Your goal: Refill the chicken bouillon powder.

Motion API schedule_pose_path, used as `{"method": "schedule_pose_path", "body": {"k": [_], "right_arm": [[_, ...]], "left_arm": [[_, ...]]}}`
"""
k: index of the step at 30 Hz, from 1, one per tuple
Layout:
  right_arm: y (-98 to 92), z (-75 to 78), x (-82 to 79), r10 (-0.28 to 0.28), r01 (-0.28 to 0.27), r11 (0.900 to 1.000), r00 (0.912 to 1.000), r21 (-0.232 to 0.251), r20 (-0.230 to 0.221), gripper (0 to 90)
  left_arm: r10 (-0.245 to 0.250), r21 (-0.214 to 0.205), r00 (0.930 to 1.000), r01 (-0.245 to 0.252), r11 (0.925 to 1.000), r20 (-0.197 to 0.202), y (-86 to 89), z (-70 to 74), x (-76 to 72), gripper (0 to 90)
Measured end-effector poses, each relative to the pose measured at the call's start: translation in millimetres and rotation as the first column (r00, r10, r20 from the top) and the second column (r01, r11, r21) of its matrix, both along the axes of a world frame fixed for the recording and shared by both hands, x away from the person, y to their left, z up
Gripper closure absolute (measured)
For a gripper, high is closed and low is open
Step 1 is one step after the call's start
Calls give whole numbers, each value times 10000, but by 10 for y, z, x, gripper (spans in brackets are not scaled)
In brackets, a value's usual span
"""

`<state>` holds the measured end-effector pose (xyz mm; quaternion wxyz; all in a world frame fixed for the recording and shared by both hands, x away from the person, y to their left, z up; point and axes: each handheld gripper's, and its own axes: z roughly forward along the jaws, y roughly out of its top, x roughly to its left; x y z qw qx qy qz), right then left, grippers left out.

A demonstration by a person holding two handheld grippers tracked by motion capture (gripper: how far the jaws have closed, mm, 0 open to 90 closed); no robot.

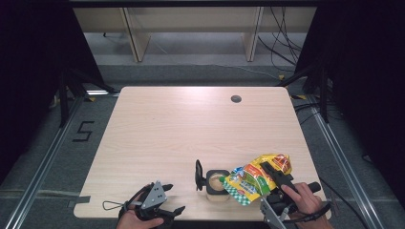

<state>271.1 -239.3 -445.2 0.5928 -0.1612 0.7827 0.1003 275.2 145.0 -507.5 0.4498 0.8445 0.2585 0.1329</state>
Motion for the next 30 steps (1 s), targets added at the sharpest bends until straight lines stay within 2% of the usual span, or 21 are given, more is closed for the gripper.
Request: {"method": "schedule_pose_path", "body": {"k": [3, 4, 5, 6, 7, 9, 10, 12, 13, 14, 15, 17, 19, 20, 21, 22, 24, 26, 27, 28, 30], "right_arm": [[-15, -12, 2, -63, 67, 9998, 9996, 173, -272, 521], [-28, -25, -1, -130, 152, 9986, 9990, 511, -437, 522], [-31, 5, 3, 24, -16, 9992, 9998, 396, -196, 524], [-38, 9, 10, 66, -47, 9987, 9992, 511, -384, 525], [-43, 8, 2, -26, 52, 9977, 9993, 672, -379, 526], [-60, -13, 12, 44, -7, 9973, 9987, 729, -513, 529], [-58, 6, 25, 200, -180, 9988, 9988, 447, -436, 531], [-73, -3, 31, 129, -99, 9984, 9985, 556, -536, 534], [-77, -7, 33, 148, -114, 9982, 9981, 582, -595, 535], [-79, -15, 30, 86, -35, 9977, 9972, 681, -741, 537], [-81, -16, 31, 89, -30, 9970, 9970, 776, -763, 538], [-90, -9, 32, 82, -8, 9952, 9971, 975, -753, 542], [-113, -1, 44, 235, -101, 9926, 9937, 1211, -1093, 545], [-116, -42, 43, 220, 43, 9820, 9903, 1891, -1369, 546], [-120, -34, 59, 411, -134, 9796, 9900, 2003, -1350, 546], [-142, -61, 34, -112, 486, 9742, 9858, 2206, -1678, 548], [-152, -26, 70, 240, 30, 9821, 9897, 1886, -1410, 551], [-164, -49, 75, 257, 119, 9770, 9846, 2130, -1730, 553], [-168, -53, 70, 200, 207, 9755, 9831, 2191, -1819, 554], [-171, -46, 77, 296, 103, 9748, 9841, 2230, -1750, 555], [-177, -43, 76, 322, 140, 9704, 9819, 2411, -1866, 556]], "left_arm": [[-12, 43, 10000, 11, 10000, 72, 8, 5, 11, 182], [-37, 82, 10000, 37, 10000, 48, 13, 7, 10, 182], [-89, 148, 10000, 89, 9999, 1, 17, 10, 10, 182], [-120, 365, 9999, 117, 9993, 83, 28, 12, 20, 182], [-62, 77, 10000, 62, 10000, 35, 14, 1, 17, 182], [-67, 118, 9999, 66, 9999, 89, 10, 1, 18, 182], [-209, 253, 9996, 204, 9995, 182, 15, 8, 23, 182], [-83, 48, 9999, 82, 10000, 63, 2, 0, 11, 182], [-180, 241, 9997, 176, 9996, 152, 15, 10, 25, 182], [-44, 14, 10000, 44, 10000, 36, 4, -4, 18, 182], [-86, 251, 9999, 83, 9997, 118, 18, 0, 29, 182], [-65, 256, 9999, 62, 9997, 113, 18, -6, 28, 182], [-39, 155, 9999, 38, 9999, 107, 14, -7, 27, 182], [-13, 54, 10000, 13, 10000, 50, 7, -11, 24, 182], [-48, 255, 9999, 46, 9997, 102, 17, -8, 31, 182], [-23, 0, 10000, 23, 10000, -27, 3, -12, 18, 182], [-6, 42, 10000, 6, 10000, 27, 8, -13, 25, 182], [67, -144, 10000, -67, 9999, -34, -3, -19, 20, 182], [-31, 227, 10000, 29, 9997, 73, 19, -10, 33, 182], [1, 29, 10000, -1, 10000, 20, 10, -14, 24, 182], [5, 49, 10000, -6, 10000, 15, 13, -10, 26, 182]]}}
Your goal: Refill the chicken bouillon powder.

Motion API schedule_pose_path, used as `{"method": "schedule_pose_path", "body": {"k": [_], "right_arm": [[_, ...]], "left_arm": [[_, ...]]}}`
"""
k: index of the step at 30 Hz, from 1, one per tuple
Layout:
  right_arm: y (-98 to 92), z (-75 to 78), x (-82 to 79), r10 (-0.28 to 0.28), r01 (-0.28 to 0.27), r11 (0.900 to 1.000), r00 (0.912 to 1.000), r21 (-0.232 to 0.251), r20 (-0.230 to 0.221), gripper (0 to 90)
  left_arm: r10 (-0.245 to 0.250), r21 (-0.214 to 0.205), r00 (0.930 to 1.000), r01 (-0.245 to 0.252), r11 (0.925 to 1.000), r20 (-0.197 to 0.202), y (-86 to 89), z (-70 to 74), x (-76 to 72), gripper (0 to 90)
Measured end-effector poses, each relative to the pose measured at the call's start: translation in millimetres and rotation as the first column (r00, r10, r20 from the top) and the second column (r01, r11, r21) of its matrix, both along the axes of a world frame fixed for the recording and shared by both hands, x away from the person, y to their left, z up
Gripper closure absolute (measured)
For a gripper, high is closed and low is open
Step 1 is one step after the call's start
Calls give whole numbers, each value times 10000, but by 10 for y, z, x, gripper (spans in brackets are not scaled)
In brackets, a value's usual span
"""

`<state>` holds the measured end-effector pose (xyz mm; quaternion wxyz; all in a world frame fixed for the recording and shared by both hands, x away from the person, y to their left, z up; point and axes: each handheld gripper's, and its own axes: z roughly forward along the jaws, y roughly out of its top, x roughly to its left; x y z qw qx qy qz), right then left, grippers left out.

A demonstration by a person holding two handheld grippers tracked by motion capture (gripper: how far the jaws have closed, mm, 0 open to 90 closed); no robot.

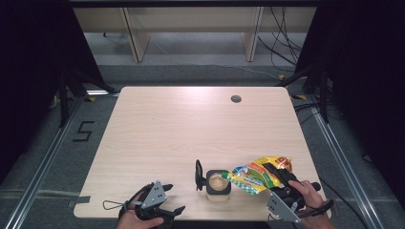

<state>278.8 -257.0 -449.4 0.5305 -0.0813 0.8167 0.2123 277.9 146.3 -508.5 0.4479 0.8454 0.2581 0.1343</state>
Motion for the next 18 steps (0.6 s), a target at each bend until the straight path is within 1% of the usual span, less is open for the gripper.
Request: {"method": "schedule_pose_path", "body": {"k": [1, 2, 3, 5, 6, 7, 8, 9, 10, 12, 13, 14, 15, 16, 17, 18], "right_arm": [[0, 6, -5, 42, -42, 10000, 10000, 61, -78, 556], [-1, 9, 2, 120, -119, 9999, 9999, 110, -71, 557], [-8, -5, 3, -4, 9, 9997, 9998, 251, -189, 558], [-12, 1, 15, 144, -136, 9994, 9996, 311, -243, 559], [-17, -28, 8, -37, 72, 9977, 9987, 669, -518, 559], [-19, -14, 22, 80, -61, 9989, 9991, 467, -421, 560], [-29, -35, 20, -73, 120, 9972, 9979, 733, -651, 561], [-35, -21, 38, 53, -18, 9983, 9982, 583, -596, 562], [-44, -35, 31, -123, 188, 9963, 9969, 841, -777, 563], [-57, -10, 64, 23, 24, 9978, 9975, 660, -711, 566], [-72, -39, 75, -90, 193, 9938, 9955, 1094, -941, 567], [-82, -13, 99, 43, 24, 9963, 9969, 857, -782, 567], [-98, -36, 88, -232, 378, 9912, 9931, 1265, -1148, 569], [-109, -17, 122, -18, 119, 9949, 9950, 1004, -998, 570], [-121, -43, 117, -162, 337, 9911, 9907, 1286, -1348, 572], [-130, -54, 135, -146, 321, 9908, 9911, 1318, -1320, 573]], "left_arm": [[-50, 178, 10000, 50, 9998, 9, 8, 3, 10, 182], [-20, 147, 10000, 19, 9999, 46, 6, 1, 6, 182], [-1, -29, 10000, 1, 10000, 8, -2, -3, -2, 182], [-29, -12, 10000, 29, 10000, 4, 0, 3, -5, 182], [-110, -12, 9999, 110, 9999, -30, 4, 9, 1, 182], [-41, 103, 10000, 41, 9999, -61, 5, 10, 0, 182], [1, -3, 10000, -1, 10000, 8, -2, -2, 0, 182], [-9, -9, 10000, 9, 10000, 11, -3, -4, -2, 182], [-17, -9, 10000, 17, 10000, 17, -4, -3, -4, 182], [-13, -18, 10000, 13, 10000, 11, -4, -1, 0, 182], [3, -79, 10000, -3, 10000, -32, -9, -3, -2, 182], [21, -137, 10000, -22, 9999, -84, -15, -6, -5, 182], [-22, -78, 10000, 21, 10000, -65, -13, -5, -6, 182], [-60, -26, 10000, 60, 10000, -55, -10, -3, -7, 182], [-20, -73, 10000, 20, 10000, -21, -13, -4, -7, 182], [-2, -54, 10000, 2, 10000, -9, -10, -3, -3, 182]]}}
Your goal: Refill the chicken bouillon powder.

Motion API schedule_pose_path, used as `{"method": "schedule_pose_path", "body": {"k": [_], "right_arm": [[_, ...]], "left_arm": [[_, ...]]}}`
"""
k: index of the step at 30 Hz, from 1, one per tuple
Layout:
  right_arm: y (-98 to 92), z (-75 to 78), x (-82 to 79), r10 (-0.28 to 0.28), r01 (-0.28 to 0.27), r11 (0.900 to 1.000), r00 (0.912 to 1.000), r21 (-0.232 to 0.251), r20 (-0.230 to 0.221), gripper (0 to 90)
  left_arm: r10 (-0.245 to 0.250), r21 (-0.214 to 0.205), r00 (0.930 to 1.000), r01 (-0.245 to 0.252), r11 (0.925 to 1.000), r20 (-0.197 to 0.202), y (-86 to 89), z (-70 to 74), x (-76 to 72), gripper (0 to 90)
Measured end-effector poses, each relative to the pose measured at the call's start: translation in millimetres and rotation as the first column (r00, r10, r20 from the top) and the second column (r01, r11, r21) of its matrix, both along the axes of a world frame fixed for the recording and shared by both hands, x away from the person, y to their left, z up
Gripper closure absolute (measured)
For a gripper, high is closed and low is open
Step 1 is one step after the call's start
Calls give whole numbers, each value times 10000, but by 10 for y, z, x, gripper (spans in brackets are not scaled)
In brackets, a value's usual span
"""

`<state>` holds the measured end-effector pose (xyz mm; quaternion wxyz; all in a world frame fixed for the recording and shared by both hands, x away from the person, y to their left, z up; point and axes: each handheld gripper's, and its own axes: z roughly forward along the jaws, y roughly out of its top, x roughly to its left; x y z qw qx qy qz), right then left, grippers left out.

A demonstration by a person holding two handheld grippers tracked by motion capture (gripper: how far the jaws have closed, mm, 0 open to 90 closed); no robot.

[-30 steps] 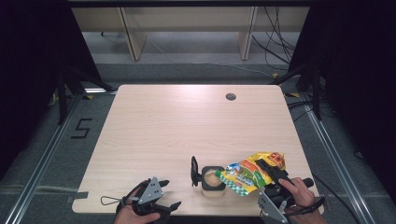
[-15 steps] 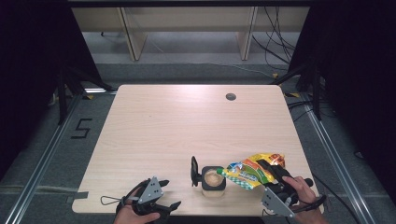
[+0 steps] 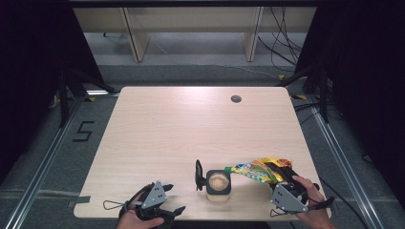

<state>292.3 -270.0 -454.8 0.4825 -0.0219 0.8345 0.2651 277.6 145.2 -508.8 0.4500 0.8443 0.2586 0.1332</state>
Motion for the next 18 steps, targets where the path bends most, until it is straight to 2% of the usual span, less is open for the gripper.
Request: {"method": "schedule_pose_path", "body": {"k": [1, 3, 4, 5, 6, 7, 8, 9, 10, 11, 13, 14, 16, 17, 18], "right_arm": [[-8, -16, -3, -148, 152, 9997, 9997, 185, -187, 574], [-16, -26, 10, -20, 31, 9996, 9992, 271, -395, 576], [-22, -25, 16, 30, -21, 9997, 9993, 260, -362, 578], [-23, -25, 17, 91, -81, 9996, 9992, 272, -377, 578], [-23, -22, 10, 126, -108, 9993, 9985, 355, -525, 579], [-22, -21, 17, 213, -192, 9989, 9985, 432, -499, 579], [-27, -31, 1, 101, -52, 9976, 9974, 683, -716, 580], [-32, -30, 6, 157, -94, 9963, 9972, 851, -735, 580], [-37, -20, 18, 313, -254, 9966, 9967, 783, -750, 581], [-40, -31, 6, 215, -115, 9943, 9953, 1056, -940, 581], [-57, -17, 28, 298, -208, 9947, 9956, 1004, -889, 582], [-70, -32, 23, 187, -31, 9904, 9936, 1378, -1118, 583], [-95, -31, 49, 297, -114, 9883, 9925, 1522, -1190, 585], [-103, -21, 70, 481, -329, 9896, 9932, 1398, -1063, 585], [-114, -38, 65, 320, -91, 9852, 9908, 1711, -1319, 586]], "left_arm": [[5, -45, 10000, -5, 10000, -27, -3, -1, 0, 182], [-42, -2, 10000, 42, 10000, -49, 0, 0, -2, 182], [-22, -18, 10000, 22, 10000, -3, -1, -2, -4, 182], [-66, 258, 9999, 64, 9996, 83, 15, 6, 10, 182], [-3, 4, 10000, 3, 10000, -2, 2, 0, 2, 182], [-12, -13, 10000, 12, 10000, -43, -1, -1, 0, 182], [-21, -24, 10000, 21, 10000, -53, -3, -2, -2, 182], [-100, 25, 9999, 100, 9999, -75, 1, 1, -2, 182], [-30, -1, 10000, 30, 10000, 5, -2, -1, -6, 182], [-89, 288, 9999, 85, 9995, 130, 16, 9, 9, 182], [8, -36, 10000, -8, 10000, -17, -3, -2, -1, 182], [-37, 13, 10000, 37, 10000, -44, 0, -1, -1, 182], [-76, -10, 10000, 76, 10000, -15, -2, -2, -2, 182], [-16, -18, 10000, 16, 10000, -7, -3, 0, -4, 182], [-10, -45, 10000, 9, 10000, -14, -6, -2, -1, 182]]}}
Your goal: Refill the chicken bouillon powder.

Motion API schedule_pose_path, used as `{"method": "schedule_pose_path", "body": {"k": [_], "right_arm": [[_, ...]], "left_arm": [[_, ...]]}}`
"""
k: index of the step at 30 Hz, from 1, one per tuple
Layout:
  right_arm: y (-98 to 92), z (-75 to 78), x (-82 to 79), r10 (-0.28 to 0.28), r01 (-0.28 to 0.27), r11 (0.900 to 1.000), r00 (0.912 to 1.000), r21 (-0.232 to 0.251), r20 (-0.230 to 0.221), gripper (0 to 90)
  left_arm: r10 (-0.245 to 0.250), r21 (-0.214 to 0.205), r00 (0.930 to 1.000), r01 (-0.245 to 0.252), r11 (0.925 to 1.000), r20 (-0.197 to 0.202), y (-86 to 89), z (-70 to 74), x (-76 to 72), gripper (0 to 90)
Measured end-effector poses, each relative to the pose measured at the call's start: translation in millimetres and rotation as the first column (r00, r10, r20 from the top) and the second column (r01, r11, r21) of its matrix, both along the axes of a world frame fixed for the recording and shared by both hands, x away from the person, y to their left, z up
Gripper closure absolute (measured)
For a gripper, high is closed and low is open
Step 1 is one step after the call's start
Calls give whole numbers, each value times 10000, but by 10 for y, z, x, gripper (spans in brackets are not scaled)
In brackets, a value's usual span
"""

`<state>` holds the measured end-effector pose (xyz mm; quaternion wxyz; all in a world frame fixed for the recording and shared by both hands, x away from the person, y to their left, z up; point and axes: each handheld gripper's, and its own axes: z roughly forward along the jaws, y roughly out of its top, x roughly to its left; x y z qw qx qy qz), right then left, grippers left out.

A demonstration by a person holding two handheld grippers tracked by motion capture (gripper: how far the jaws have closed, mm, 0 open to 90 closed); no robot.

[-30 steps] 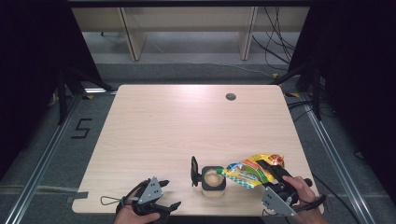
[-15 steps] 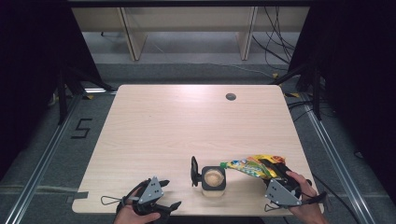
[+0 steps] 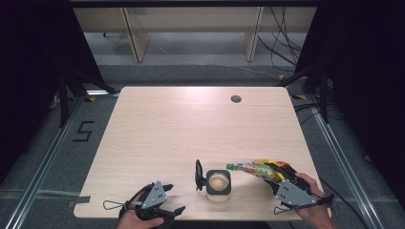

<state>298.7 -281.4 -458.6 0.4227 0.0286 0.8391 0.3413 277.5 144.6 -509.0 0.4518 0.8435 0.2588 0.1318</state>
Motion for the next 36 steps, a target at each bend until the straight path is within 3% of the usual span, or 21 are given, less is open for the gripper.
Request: {"method": "schedule_pose_path", "body": {"k": [2, 4, 6, 11, 13, 15, 17, 18, 19, 22, 23, 26, 27, 28, 30, 31, 32, 33, 34, 35, 36], "right_arm": [[-20, -11, 30, 81, -79, 9999, 9998, 137, -168, 587], [-49, -36, 67, 33, -18, 9992, 9993, 402, -370, 588], [-81, -66, 91, -26, 96, 9967, 9962, 805, -867, 591], [-182, -117, 183, -231, 395, 9916, 9910, 1230, -1319, 595], [-226, -128, 220, -233, 436, 9895, 9890, 1380, -1460, 598], [-270, -139, 239, -353, 622, 9837, 9869, 1690, -1576, 599], [-319, -138, 271, -327, 678, 9771, 9845, 2015, -1724, 600], [-336, -145, 271, -430, 875, 9700, 9800, 2269, -1944, 600], [-352, -148, 285, -373, 850, 9676, 9794, 2379, -1984, 600], [-375, -152, 305, -444, 994, 9597, 9772, 2627, -2075, 600], [-382, -155, 308, -470, 1059, 9566, 9755, 2713, -2149, 599], [-416, -158, 335, -564, 1285, 9458, 9694, 2983, -2388, 597], [-436, -157, 347, -551, 1251, 9460, 9712, 2992, -2318, 596], [-444, -168, 342, -637, 1436, 9369, 9666, 3187, -2482, 596], [-475, -166, 362, -646, 1493, 9336, 9643, 3259, -2568, 592], [-482, -177, 365, -786, 1680, 9232, 9630, 3457, -2579, 589], [-495, -177, 357, -774, 1907, 9182, 9459, 3471, -3151, 586], [-518, -178, 367, -916, 1983, 9123, 9516, 3583, -2934, 584], [-548, -164, 396, -854, 1773, 9214, 9604, 3457, -2651, 581], [-551, -174, 368, -967, 2216, 9051, 9383, 3629, -3319, 578], [-571, -167, 365, -1067, 2384, 9002, 9321, 3645, -3462, 575]], "left_arm": [[-147, 355, 9999, 147, 9993, 7, 18, 11, 10, 182], [-144, 277, 9999, 144, 9995, -1, 12, 12, 2, 182], [-22, 99, 10000, 21, 9999, 62, 3, 3, 4, 182], [-116, 191, 9999, 116, 9998, 7, 7, 6, 7, 182], [-251, 540, 9997, 247, 9982, 81, 23, 22, 17, 182], [-106, 165, 9999, 107, 9998, -86, 0, 10, -6, 182], [-180, 206, 9998, 180, 9996, -11, 2, 10, 7, 182], [-249, 534, 9996, 244, 9983, 90, 18, 20, 17, 182], [-18, 56, 10000, 18, 10000, -92, -11, 2, -8, 182], [-153, 247, 9999, 153, 9996, 7, 6, 14, 3, 182], [-288, 562, 9995, 281, 9980, 116, 21, 19, 23, 182], [-41, 200, 10000, 40, 9998, 50, -2, -9, -2, 182], [-48, 260, 10000, 47, 9997, 23, 0, -3, -1, 182], [-33, 261, 10000, 33, 9997, 5, 0, -1, 1, 182], [-41, 221, 10000, 42, 9997, -66, -7, -4, -1, 182], [-104, 298, 9999, 104, 9995, -1, -2, -9, 7, 182], [-109, 158, 9999, 110, 9998, -42, -10, -14, 0, 182], [-79, 96, 9999, 80, 9999, -76, -13, -17, -2, 182], [-76, 282, 9999, 78, 9996, -85, -3, -4, 1, 182], [-47, 248, 10000, 49, 9997, -80, -5, -5, 2, 182], [-54, 251, 10000, 56, 9997, -77, -4, -4, 1, 182]]}}
